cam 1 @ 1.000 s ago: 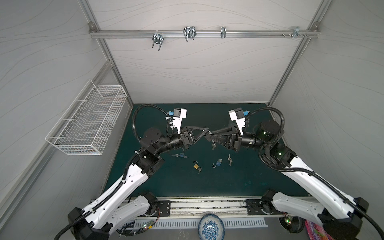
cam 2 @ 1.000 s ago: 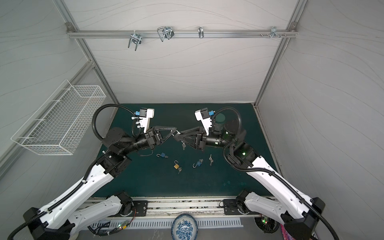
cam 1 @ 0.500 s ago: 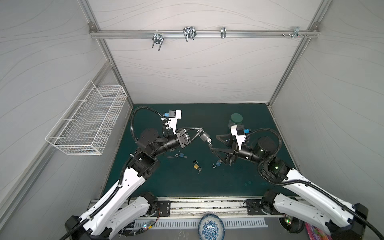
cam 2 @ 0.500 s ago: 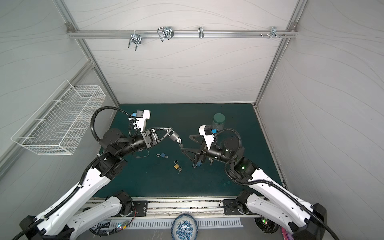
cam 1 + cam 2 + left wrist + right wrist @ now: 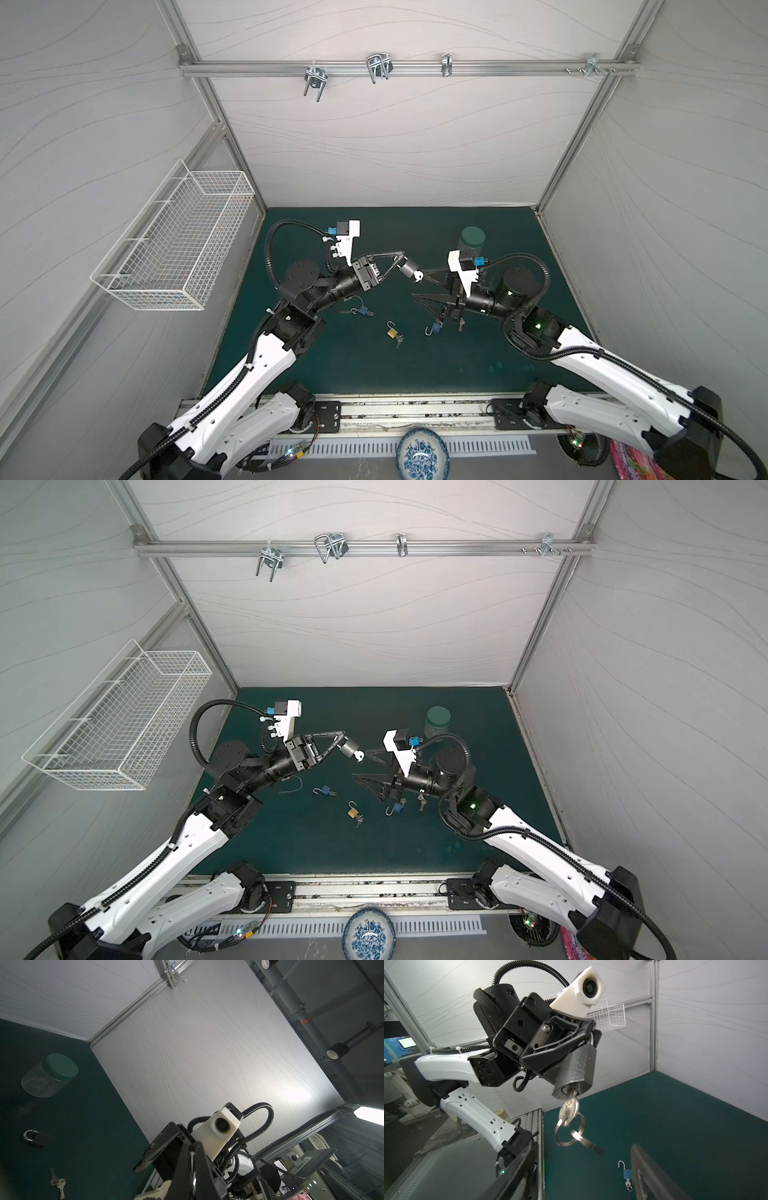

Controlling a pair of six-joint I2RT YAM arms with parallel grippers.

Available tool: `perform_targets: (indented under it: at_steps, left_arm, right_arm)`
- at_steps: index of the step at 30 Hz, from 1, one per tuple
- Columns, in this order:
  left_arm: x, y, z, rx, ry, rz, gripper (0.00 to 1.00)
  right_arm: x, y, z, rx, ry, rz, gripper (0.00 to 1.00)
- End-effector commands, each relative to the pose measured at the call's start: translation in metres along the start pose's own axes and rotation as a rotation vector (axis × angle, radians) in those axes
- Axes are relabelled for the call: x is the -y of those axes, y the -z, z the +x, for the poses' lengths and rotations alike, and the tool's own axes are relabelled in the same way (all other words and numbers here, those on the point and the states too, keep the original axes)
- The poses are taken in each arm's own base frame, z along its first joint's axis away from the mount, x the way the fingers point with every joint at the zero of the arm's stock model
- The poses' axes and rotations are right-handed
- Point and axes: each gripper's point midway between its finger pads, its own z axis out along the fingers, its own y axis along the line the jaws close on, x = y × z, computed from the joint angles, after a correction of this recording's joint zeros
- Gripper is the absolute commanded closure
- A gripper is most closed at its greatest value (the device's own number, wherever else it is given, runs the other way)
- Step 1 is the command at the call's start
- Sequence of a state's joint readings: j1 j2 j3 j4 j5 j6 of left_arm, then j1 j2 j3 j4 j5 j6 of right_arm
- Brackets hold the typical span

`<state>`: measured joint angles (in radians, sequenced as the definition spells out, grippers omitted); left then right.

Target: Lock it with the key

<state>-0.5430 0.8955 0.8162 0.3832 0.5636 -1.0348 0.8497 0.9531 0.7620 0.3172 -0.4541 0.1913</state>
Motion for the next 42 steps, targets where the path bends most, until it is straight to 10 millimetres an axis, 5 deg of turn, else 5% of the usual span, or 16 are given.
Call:
perform_targets:
  at_steps: [1,10,42]
  left_arm:
    - [0.025,0.001,-0.016,0.048,-0.035,0.085,1.00]
    - [0.022,-0.002,-0.020,0.049,-0.018,0.100,1.00]
    - [0.027,0.000,-0.021,0.049,-0.009,0.125,1.00]
  right_arm:
    - [-0.012,0.001,-0.025,0.065,0.050,-0.047,0.35]
    - [-0.014,0.003,-0.028,0.068,0.052,-0.051,0.55]
    - [-0.002,0.005,-0.029,0.046,0.010,0.033,0.96]
